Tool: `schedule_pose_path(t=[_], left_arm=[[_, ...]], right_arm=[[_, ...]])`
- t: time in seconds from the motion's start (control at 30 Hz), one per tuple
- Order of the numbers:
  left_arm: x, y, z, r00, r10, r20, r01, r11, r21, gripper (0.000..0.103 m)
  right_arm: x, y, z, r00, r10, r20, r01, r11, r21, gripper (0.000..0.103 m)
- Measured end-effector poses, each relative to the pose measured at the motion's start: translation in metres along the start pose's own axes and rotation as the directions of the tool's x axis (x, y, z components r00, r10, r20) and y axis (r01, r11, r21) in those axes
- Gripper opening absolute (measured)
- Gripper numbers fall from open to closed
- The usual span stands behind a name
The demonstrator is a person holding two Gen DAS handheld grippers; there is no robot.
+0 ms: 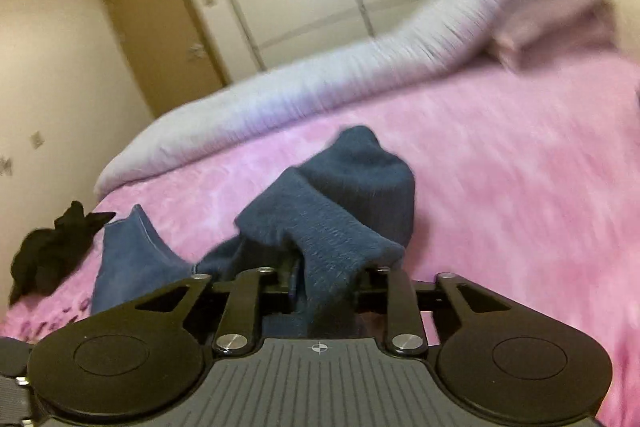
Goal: Fold clothes
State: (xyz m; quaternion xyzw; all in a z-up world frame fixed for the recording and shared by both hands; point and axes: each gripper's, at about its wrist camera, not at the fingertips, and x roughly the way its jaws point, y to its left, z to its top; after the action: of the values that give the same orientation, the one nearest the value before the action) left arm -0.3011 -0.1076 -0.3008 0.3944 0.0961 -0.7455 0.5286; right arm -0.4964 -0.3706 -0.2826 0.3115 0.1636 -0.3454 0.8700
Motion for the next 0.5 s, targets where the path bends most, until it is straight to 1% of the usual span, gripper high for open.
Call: schedule_pose_path(t=[0.03,0.07,0.1,0.13,0.2,0.27,0.33,0.4,0.43,0.47,0.5], left_arm=[[-0.013,0.002,-0.008,1.0,-0.017,0.013,0.017,1.0,-0.002,0.03],[-0.024,0.003,-0.015,0.999,-0.027,0.025,0.027,1.0,-0.001,0.038],[-0.033,0.005,-0.023,0.999,-0.019,0.032,0.019,1.0,0.008,0.046],[-0.042,0.008,-0.031,0.999,-0.007,0.042,0.007,1.0,0.017,0.049],[-0.06,0.016,-0.052,0.997,0.042,0.069,-0.045,0.998,0.04,0.066],[-0.061,0.026,-0.069,0.991,0.122,0.052,-0.124,0.991,0.047,0.07],[-0.053,0.034,-0.084,0.982,0.189,0.02,-0.19,0.98,0.063,0.07],[-0.036,0.045,-0.095,0.975,0.221,-0.003,-0.22,0.972,0.078,0.07],[-0.027,0.048,-0.098,0.971,0.24,-0.014,-0.238,0.966,0.101,0.068],[-0.02,0.052,-0.1,0.967,0.253,-0.019,-0.249,0.961,0.12,0.065],[-0.021,0.058,-0.096,0.97,0.242,-0.009,-0.239,0.963,0.123,0.047]], right_arm=[[-0.007,0.0,-0.016,1.0,-0.007,-0.013,0.008,1.0,0.028,0.047],[-0.013,0.0,-0.03,1.0,-0.018,-0.026,0.019,0.999,0.045,0.061],[-0.016,0.002,-0.041,0.999,-0.018,-0.038,0.02,0.998,0.057,0.065],[-0.018,0.005,-0.053,0.999,-0.009,-0.045,0.013,0.997,0.076,0.068],[-0.016,0.01,-0.067,0.997,0.033,-0.073,-0.021,0.988,0.15,0.07],[-0.014,0.015,-0.08,0.992,0.079,-0.098,-0.055,0.972,0.227,0.07],[-0.009,0.018,-0.083,0.989,0.092,-0.117,-0.059,0.964,0.258,0.07],[-0.002,0.022,-0.085,0.986,0.103,-0.135,-0.061,0.957,0.285,0.07],[0.001,0.023,-0.086,0.984,0.108,-0.143,-0.061,0.953,0.298,0.071],[0.004,0.025,-0.087,0.982,0.114,-0.152,-0.062,0.948,0.312,0.074],[0.007,0.027,-0.088,0.98,0.12,-0.161,-0.062,0.944,0.325,0.076]])
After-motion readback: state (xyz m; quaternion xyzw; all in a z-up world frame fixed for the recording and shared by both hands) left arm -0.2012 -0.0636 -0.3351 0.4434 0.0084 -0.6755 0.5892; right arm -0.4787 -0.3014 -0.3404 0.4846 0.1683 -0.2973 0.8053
